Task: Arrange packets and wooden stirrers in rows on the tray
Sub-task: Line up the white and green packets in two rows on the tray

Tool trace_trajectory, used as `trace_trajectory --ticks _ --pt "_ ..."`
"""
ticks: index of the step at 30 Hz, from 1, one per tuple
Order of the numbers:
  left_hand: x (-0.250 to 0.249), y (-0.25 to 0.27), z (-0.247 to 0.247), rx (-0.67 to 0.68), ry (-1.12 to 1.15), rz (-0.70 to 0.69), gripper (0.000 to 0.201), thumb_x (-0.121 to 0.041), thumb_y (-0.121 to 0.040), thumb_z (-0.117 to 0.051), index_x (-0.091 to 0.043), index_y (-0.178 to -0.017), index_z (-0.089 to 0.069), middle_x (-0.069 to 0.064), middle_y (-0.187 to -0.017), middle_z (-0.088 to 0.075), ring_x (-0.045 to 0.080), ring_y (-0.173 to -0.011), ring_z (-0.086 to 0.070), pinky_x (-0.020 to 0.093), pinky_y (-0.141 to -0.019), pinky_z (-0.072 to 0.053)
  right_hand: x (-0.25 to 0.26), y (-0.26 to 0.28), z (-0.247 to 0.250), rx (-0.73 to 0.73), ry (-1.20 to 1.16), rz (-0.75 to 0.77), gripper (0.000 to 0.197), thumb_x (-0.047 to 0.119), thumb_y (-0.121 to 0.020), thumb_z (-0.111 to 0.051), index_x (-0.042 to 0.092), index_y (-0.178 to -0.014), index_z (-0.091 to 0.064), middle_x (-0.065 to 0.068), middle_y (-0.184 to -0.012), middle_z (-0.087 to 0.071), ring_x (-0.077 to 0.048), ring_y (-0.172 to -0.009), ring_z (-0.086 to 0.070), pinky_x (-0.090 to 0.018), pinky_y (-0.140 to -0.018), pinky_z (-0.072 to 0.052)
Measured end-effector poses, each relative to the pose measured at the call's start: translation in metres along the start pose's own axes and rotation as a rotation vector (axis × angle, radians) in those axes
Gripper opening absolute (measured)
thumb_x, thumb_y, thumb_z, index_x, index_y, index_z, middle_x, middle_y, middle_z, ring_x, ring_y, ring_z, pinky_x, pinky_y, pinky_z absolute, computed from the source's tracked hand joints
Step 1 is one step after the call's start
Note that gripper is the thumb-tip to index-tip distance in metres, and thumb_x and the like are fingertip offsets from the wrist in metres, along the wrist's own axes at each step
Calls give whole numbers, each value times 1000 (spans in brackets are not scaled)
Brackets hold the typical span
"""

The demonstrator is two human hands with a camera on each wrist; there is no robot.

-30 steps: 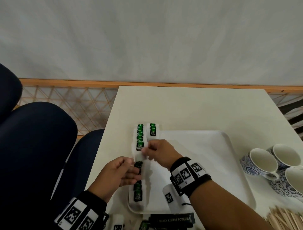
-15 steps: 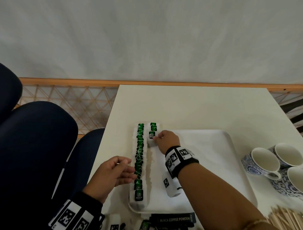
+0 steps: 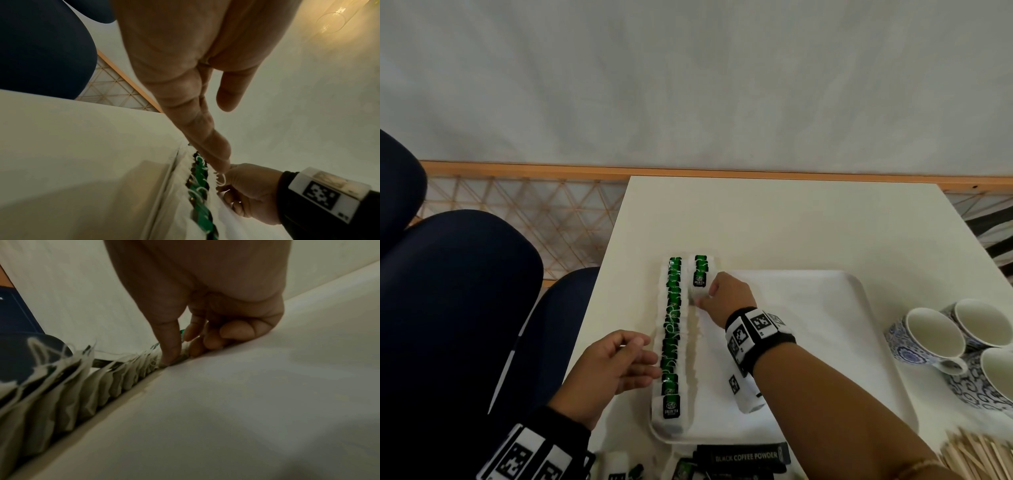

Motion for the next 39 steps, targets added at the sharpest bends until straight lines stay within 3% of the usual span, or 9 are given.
trace_trajectory --ticks 5,11,19,23,25,28,30,33,39 --pt "-4 6 11 -33 -75 -26 19 -12 -98 -48 -3 -102 -63 21 -89 -71 34 -76 -70 35 -65 -56 4 1 -1 31 59 31 23 32 -83 -69 16 -88 -53 -5 -95 -63 -22 -88 -59 -29 -69 -48" --pt "-6 29 38 -84 -464 -132 14 -16 -95 -54 -18 -91 -68 2 -81 -71 14 -62 -61 25 -59 -49 13 29 -2 61 66 191 31 37 -82 -71 24 -72 -45 6 -76 -54 -10 -70 -49 -21 -57 -36" --pt "28 59 60 22 -883 -117 9 -26 -90 -62 -31 -85 -67 -21 -86 -67 -4 -82 -60 11 -70 -46 53 116 -20 217 125 511 17 33 -86 -68 20 -82 -57 10 -75 -56 -9 -72 -53 -18 -63 -41" --pt "48 71 56 85 -979 -38 14 -35 -82 -72 -38 -92 -63 -16 -92 -65 -1 -82 -58 10 -69 -45 64 150 -36 299 149 584 16 32 -86 -68 16 -90 -66 7 -82 -64 -11 -80 -60 -23 -73 -48" --pt "61 76 55 131 -1052 26 34 -42 -74 -77 -43 -101 -55 -19 -102 -58 -1 -92 -53 10 -75 -43 65 168 -53 422 171 605 20 32 -85 -69 17 -99 -69 5 -90 -69 -10 -84 -63 -23 -77 -50" --pt "75 79 55 151 -1227 59 71 -51 -62 -81 -43 -124 -47 -18 -111 -47 7 -112 -42 25 -95 -44 64 193 -83 614 265 627 40 37 -83 -72 19 -117 -65 2 -107 -68 -12 -97 -63 -26 -86 -50" --pt "80 80 53 151 -1303 42 86 -56 -54 -82 -43 -130 -43 -18 -115 -42 11 -119 -35 32 -99 -42 62 203 -98 684 346 630 57 43 -80 -74 18 -128 -57 0 -118 -65 -16 -106 -60 -29 -91 -48" --pt "83 85 48 149 -1308 13 93 -57 -48 -85 -45 -127 -38 -19 -114 -34 11 -118 -29 33 -100 -40 57 214 -110 710 451 604 72 54 -74 -76 20 -131 -49 -2 -120 -61 -21 -108 -57 -34 -90 -47" --pt "90 97 45 69 -1390 -85 73 -59 -51 -76 -45 -104 -27 -15 -110 -29 10 -107 -30 29 -82 -34 60 237 -123 666 587 701 68 66 -68 -72 15 -112 -57 -5 -103 -63 -24 -92 -60 -36 -80 -51"
Point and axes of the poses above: each hand's wrist, its own y-axis away from the middle knuckle, its own z-axis out of the back of the hand, x = y × z, the point moved 9 cm from there along -y, towards the middle knuckle
